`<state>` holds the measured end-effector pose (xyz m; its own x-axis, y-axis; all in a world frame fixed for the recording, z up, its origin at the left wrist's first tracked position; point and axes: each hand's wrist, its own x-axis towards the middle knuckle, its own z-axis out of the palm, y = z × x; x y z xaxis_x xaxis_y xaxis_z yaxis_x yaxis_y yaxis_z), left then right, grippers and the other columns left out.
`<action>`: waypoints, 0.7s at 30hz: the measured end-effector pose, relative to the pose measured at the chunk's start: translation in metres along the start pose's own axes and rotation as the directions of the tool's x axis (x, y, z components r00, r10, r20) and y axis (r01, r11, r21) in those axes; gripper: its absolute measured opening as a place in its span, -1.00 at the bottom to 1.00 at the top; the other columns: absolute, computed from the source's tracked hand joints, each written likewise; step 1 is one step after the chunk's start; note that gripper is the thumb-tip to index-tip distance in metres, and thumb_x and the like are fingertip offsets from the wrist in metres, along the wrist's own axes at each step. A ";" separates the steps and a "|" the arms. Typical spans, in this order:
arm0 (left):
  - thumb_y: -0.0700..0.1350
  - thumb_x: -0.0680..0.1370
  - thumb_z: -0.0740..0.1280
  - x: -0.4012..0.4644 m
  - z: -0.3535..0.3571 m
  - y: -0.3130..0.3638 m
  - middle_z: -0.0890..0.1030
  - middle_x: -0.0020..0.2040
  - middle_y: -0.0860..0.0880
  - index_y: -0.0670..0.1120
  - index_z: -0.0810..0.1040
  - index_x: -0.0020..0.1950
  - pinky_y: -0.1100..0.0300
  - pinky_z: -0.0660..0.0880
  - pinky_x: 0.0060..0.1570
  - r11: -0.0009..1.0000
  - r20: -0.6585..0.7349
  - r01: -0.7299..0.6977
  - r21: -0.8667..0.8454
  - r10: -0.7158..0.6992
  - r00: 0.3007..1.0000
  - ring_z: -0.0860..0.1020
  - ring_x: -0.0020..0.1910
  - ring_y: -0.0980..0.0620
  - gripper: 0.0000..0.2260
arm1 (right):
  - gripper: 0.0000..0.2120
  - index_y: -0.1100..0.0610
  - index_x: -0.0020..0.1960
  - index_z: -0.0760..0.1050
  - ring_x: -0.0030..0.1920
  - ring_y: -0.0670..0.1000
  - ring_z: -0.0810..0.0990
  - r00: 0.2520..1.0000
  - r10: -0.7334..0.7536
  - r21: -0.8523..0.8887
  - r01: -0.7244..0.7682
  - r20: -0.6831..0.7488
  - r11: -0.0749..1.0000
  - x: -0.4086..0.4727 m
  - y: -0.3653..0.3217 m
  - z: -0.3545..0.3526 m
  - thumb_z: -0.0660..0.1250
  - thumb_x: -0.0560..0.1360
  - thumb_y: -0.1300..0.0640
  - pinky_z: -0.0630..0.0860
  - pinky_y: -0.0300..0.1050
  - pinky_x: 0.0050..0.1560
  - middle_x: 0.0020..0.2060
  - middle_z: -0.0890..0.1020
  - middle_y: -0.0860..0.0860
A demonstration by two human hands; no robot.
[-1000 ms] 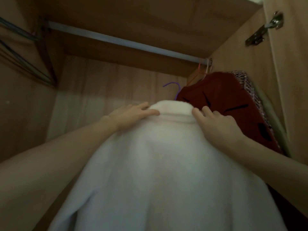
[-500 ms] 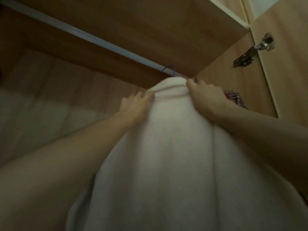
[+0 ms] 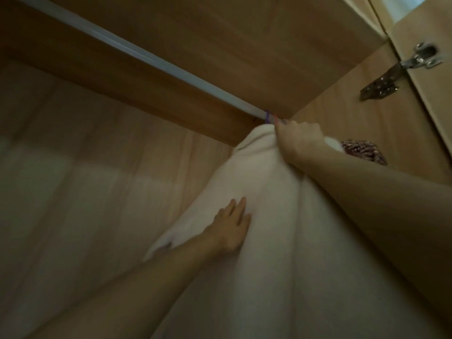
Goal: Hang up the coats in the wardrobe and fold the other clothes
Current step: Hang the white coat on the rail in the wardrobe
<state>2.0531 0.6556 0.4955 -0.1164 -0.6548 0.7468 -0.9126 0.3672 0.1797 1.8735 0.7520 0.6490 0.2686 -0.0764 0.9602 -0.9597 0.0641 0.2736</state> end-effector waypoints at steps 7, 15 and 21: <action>0.29 0.61 -0.18 -0.005 0.018 -0.013 -0.31 0.56 0.12 0.17 -0.27 0.55 -0.15 -0.14 0.52 0.998 0.068 -0.009 0.070 0.004 0.998 -0.26 0.55 -0.02 -0.43 | -0.69 0.15 0.36 0.32 0.18 0.25 0.53 1.000 -0.010 0.010 0.010 -0.006 1.000 -0.010 0.001 0.008 -0.01 0.65 0.19 0.37 0.03 -0.04 0.28 0.46 0.22; 0.29 0.38 -0.41 -0.129 0.072 -0.012 -0.36 0.54 0.14 0.20 -0.38 0.45 -0.02 -0.23 0.48 0.996 -0.070 0.011 0.092 -0.004 0.998 -0.38 0.50 0.08 -0.36 | -0.51 0.20 0.50 0.15 0.43 0.22 0.18 0.985 0.164 -0.151 -0.155 0.052 0.976 -0.069 -0.041 -0.004 0.03 0.60 0.09 0.13 0.27 0.38 0.42 0.25 0.24; 0.19 0.63 -0.14 -0.209 0.080 -0.014 -0.20 0.60 0.09 0.21 -0.11 0.57 -0.12 -0.14 0.49 0.990 0.193 0.013 0.143 -0.041 0.980 -0.25 0.56 -0.04 -0.51 | -0.30 0.27 0.56 -0.18 0.51 0.36 -0.23 0.899 0.090 -0.244 0.020 0.429 0.970 -0.176 -0.103 -0.019 0.00 0.61 -0.08 -0.16 0.43 0.40 0.53 -0.16 0.30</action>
<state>2.0589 0.7343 0.2860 -0.1527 -0.7844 0.6011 -0.9606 0.2607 0.0962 1.9268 0.7779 0.4524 0.1201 -0.4898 0.8635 -0.9052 0.3032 0.2978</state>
